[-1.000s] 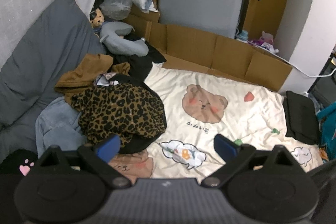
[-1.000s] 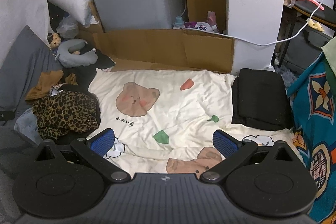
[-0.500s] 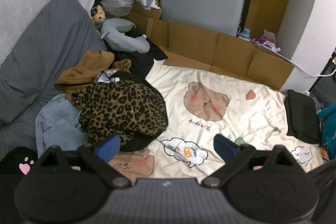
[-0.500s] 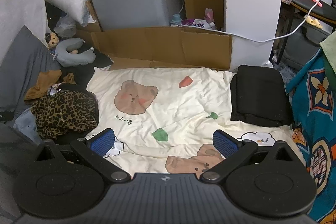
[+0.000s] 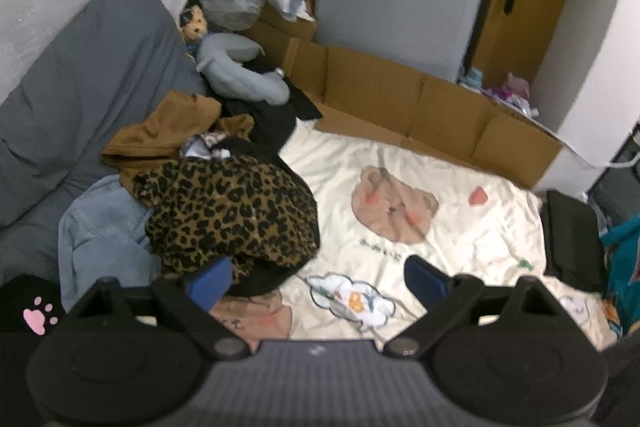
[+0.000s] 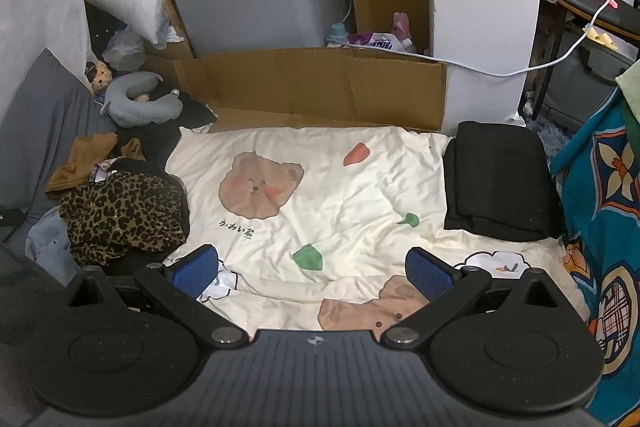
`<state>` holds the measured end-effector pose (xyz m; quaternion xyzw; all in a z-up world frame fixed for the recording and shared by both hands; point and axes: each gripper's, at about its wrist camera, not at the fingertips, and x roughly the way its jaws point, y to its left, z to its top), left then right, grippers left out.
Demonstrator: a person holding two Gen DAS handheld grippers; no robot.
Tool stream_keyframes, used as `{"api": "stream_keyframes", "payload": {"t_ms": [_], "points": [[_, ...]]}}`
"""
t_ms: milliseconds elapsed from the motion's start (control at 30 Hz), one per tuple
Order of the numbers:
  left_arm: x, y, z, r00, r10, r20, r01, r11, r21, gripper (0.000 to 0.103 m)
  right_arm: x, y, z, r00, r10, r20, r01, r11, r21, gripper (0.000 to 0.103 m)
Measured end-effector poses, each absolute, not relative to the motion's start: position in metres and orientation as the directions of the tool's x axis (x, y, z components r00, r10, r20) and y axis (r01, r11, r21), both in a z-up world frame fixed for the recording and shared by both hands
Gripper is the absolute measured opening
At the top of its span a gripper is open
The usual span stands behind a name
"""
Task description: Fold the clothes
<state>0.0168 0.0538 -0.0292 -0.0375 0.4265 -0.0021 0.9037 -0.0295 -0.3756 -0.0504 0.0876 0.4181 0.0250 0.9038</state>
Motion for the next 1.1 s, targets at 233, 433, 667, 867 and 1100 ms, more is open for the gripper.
{"api": "stream_keyframes", "payload": {"t_ms": [233,433,667,867,1100], "points": [[0.030,0.061,-0.032,0.641,-0.013,-0.767,-0.035,0.998,-0.046,0.095,-0.021,-0.374,-0.055,0.646,0.112,-0.755,0.032,0.984,0.173,0.102],[0.040,0.068,-0.043,0.632,-0.025,-0.775,-0.028,0.998,-0.055,0.095,-0.016,-0.378,-0.059,0.640,0.093,-0.762,0.042,0.987,0.156,0.102],[0.052,0.071,-0.051,0.628,-0.028,-0.778,-0.027,0.998,-0.058,0.094,-0.009,-0.378,-0.062,0.632,0.078,-0.771,0.046,0.989,0.138,0.102],[0.058,0.069,-0.052,0.620,-0.016,-0.785,-0.049,0.997,-0.059,0.094,-0.007,-0.377,-0.060,0.638,0.101,-0.763,0.028,0.988,0.155,0.102],[0.060,0.080,-0.055,0.629,-0.029,-0.777,-0.044,0.996,-0.073,0.094,0.005,-0.369,-0.061,0.653,0.157,-0.741,-0.023,0.982,0.187,0.102]]}}
